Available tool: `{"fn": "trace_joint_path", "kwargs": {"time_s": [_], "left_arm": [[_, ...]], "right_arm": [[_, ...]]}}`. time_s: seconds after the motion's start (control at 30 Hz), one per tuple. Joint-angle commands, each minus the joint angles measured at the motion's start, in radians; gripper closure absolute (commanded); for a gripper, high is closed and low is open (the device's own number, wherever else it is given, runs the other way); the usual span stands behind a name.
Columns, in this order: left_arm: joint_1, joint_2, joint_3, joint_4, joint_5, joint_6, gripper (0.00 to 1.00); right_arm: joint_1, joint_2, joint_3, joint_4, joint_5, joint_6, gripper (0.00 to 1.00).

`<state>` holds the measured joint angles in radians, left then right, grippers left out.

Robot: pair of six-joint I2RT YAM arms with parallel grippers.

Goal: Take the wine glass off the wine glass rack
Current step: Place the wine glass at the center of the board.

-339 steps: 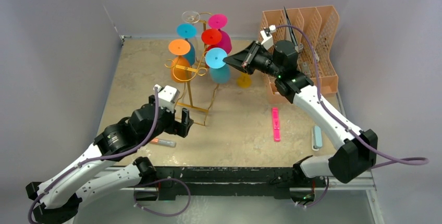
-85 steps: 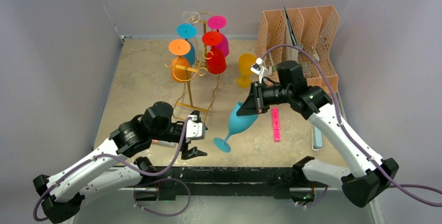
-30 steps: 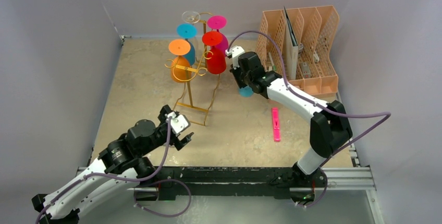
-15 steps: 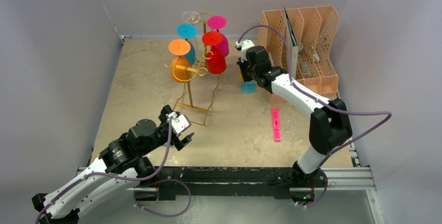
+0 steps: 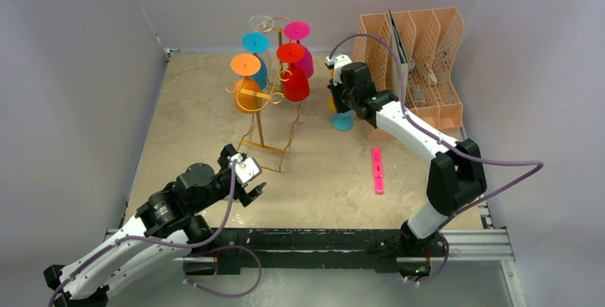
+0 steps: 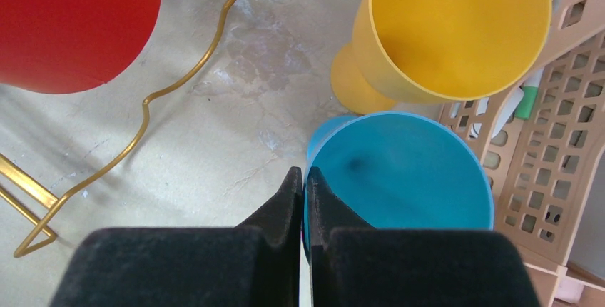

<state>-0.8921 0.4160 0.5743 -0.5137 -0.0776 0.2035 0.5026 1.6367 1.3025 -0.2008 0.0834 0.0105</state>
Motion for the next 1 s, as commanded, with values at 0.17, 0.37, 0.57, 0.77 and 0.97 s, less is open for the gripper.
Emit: {"fn": "trace_joint_path", "kwargs": {"time_s": [0.17,0.37,0.57,0.77,0.97], "left_arm": [[0.004,0.005,0.006,0.028,0.024,0.012,0.07],[0.004,-0.001,0.007,0.021,0.021,0.011,0.07],[0.003,0.004,0.007,0.021,0.025,0.012,0.07],[0.004,0.020,0.014,0.017,0.027,0.012,0.07],[0.003,0.008,0.013,0.015,0.028,0.007,0.07]], "right_arm": [[-0.001,-0.023,0.000,-0.021,0.019,-0.048,1.00],[-0.002,0.009,0.007,-0.026,0.071,-0.026,1.00],[-0.003,0.003,-0.003,-0.020,0.151,-0.017,1.00],[-0.002,0.032,0.011,-0.020,0.188,0.037,0.90],[-0.003,0.030,0.052,-0.077,0.199,0.058,0.61]]}}
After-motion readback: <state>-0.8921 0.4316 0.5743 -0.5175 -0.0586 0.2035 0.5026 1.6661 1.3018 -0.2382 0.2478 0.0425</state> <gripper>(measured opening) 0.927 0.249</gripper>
